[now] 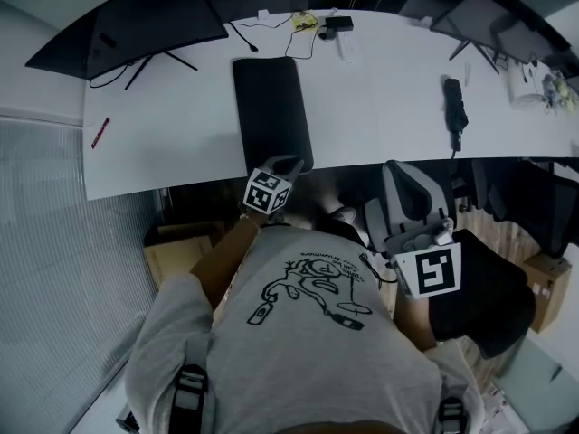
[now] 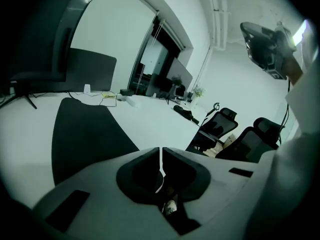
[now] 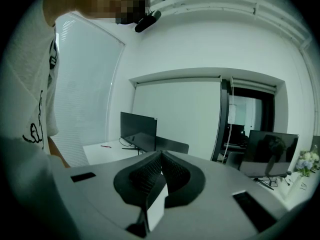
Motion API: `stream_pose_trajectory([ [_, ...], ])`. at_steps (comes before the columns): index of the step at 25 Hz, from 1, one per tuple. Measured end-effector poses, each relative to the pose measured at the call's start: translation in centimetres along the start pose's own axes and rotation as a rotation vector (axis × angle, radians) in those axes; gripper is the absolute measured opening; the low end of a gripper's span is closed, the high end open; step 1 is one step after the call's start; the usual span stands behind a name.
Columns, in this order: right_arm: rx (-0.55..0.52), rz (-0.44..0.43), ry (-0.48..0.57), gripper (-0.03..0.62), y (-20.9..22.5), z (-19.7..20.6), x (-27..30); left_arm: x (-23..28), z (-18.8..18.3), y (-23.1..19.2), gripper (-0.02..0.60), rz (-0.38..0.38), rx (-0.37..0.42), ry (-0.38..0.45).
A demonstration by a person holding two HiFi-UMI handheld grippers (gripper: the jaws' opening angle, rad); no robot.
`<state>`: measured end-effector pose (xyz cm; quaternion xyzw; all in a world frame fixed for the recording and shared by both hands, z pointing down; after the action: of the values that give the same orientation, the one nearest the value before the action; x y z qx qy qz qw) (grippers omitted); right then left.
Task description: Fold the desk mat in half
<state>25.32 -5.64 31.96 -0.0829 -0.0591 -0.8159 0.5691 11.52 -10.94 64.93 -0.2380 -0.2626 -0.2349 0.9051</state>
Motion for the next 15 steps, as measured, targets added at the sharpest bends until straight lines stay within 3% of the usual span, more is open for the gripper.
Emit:
stream_pose_trajectory([
  [15,-0.018,-0.043,0.015,0.009,-5.4,-1.1,3.8,-9.4,-6.5,-2.5,0.031,-0.05,-0.009,0.215],
])
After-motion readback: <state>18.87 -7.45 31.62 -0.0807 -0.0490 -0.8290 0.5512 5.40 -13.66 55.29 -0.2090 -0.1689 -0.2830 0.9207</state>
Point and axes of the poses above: the fingertips, and each gripper's own axes: x forward along the fingers, y to its right, z out of its underside, the point moved 3 cm from there along -x, backward along the fingers, and after that the axes turned 3 degrees about x, right-handed, at the moved point
